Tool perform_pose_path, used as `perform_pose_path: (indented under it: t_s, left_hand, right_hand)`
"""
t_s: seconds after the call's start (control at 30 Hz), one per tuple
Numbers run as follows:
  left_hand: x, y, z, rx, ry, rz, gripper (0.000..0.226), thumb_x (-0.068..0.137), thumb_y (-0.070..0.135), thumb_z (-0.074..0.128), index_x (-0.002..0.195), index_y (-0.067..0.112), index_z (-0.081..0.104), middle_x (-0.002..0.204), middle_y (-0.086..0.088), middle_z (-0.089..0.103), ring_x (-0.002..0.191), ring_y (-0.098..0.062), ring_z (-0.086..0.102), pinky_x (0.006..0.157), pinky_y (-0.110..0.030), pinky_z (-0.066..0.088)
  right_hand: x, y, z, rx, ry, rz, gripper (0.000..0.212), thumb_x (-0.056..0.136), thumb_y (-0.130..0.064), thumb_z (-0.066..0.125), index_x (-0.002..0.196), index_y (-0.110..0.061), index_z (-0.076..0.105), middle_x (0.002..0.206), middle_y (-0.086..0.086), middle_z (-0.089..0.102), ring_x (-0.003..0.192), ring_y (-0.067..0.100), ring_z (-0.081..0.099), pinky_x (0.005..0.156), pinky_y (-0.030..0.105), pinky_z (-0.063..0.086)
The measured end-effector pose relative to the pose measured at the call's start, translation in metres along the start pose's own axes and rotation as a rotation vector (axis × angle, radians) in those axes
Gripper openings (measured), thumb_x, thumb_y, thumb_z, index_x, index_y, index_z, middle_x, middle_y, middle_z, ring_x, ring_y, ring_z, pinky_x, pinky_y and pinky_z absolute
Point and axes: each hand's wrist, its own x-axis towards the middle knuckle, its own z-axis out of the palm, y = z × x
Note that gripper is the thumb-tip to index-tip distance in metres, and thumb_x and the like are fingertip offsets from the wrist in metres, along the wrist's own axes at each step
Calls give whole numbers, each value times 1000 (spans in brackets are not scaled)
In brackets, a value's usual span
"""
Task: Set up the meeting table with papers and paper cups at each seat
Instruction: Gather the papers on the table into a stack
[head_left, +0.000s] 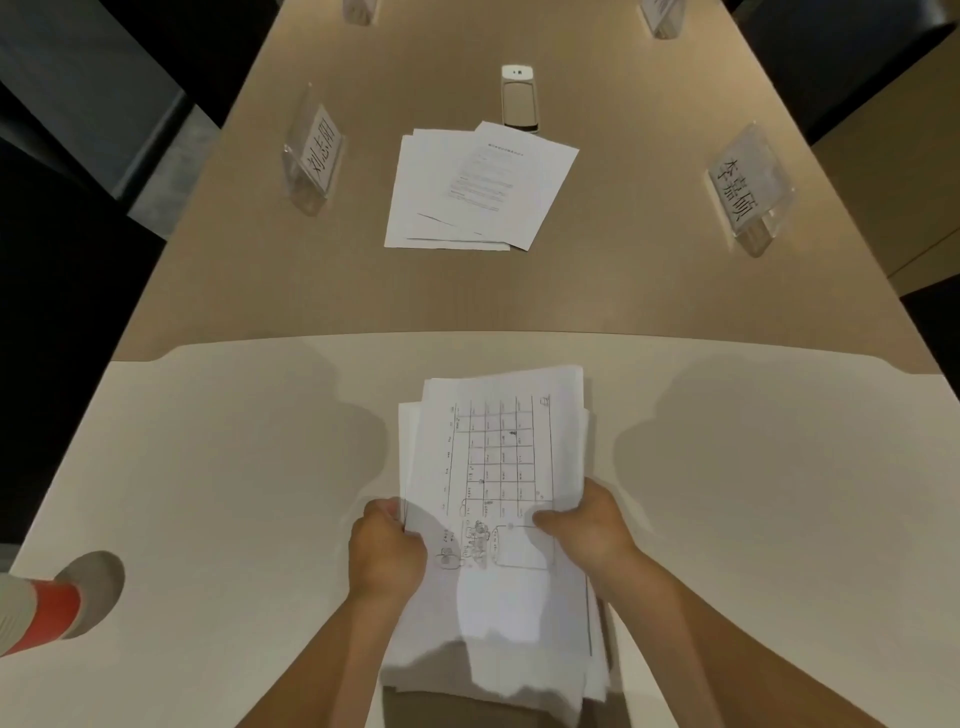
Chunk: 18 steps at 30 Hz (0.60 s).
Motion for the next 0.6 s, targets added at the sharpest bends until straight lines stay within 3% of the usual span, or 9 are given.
perform_pose_path:
  t_s: [0.1, 0.2, 0.3, 0.37, 0.47, 0.53, 0.6]
  left_hand:
    - [1, 0, -1, 4, -23, -8, 36, 85, -5, 45, 118, -4, 57, 108, -17, 64, 94, -34, 61, 84, -40, 53]
    - [0, 3, 4, -36, -47, -29, 36, 86, -2, 52, 120, 4, 59, 112, -7, 63, 91, -22, 59, 76, -29, 47]
    - [1, 3, 7, -54, -54, -30, 33, 84, -1, 52, 116, 3, 59, 99, -1, 60, 82, -17, 55, 66, -25, 44]
    - [1, 2, 6, -84, -55, -32, 30, 83, -2, 53, 112, 6, 61, 98, 1, 61, 83, -16, 57, 63, -22, 43]
    - [0, 2, 1, -160, -72, 26, 12, 83, 1, 60, 92, 6, 55, 77, 7, 54, 67, -9, 52, 57, -20, 37]
    - [-2, 9, -8, -282, -108, 65, 26, 81, 8, 72, 101, 10, 56, 82, 7, 60, 71, -8, 58, 61, -20, 43]
    - [-3, 17, -20, -435, -201, 49, 54, 75, 17, 82, 117, 21, 49, 104, 4, 66, 92, -13, 66, 76, -28, 51]
  right_hand:
    - [3, 2, -6, -201, 132, -103, 25, 80, -6, 63, 100, -22, 66, 102, 1, 65, 96, 26, 62, 78, 34, 55]
    - [3, 5, -6, -423, 155, -104, 26, 78, -13, 61, 99, -29, 60, 104, -1, 49, 100, 26, 48, 81, 35, 49]
    - [-2, 2, -6, -240, 63, -97, 35, 81, 3, 53, 104, -24, 49, 96, 3, 61, 78, 17, 60, 57, 25, 48]
    - [-5, 1, -9, -147, 53, -100, 45, 81, 6, 53, 115, -23, 43, 92, -1, 62, 76, 16, 61, 52, 25, 46]
    - [-14, -5, -17, -31, 3, -163, 63, 81, 5, 61, 127, -32, 40, 107, -9, 61, 94, 17, 64, 60, 25, 50]
    - [-21, -13, -26, -3, -41, -224, 60, 81, 5, 63, 125, -33, 48, 111, -13, 64, 101, 10, 65, 72, 21, 52]
    - [-28, -22, -36, 20, -93, -261, 48, 83, 5, 63, 117, -28, 59, 109, -12, 71, 101, 5, 67, 82, 20, 52]
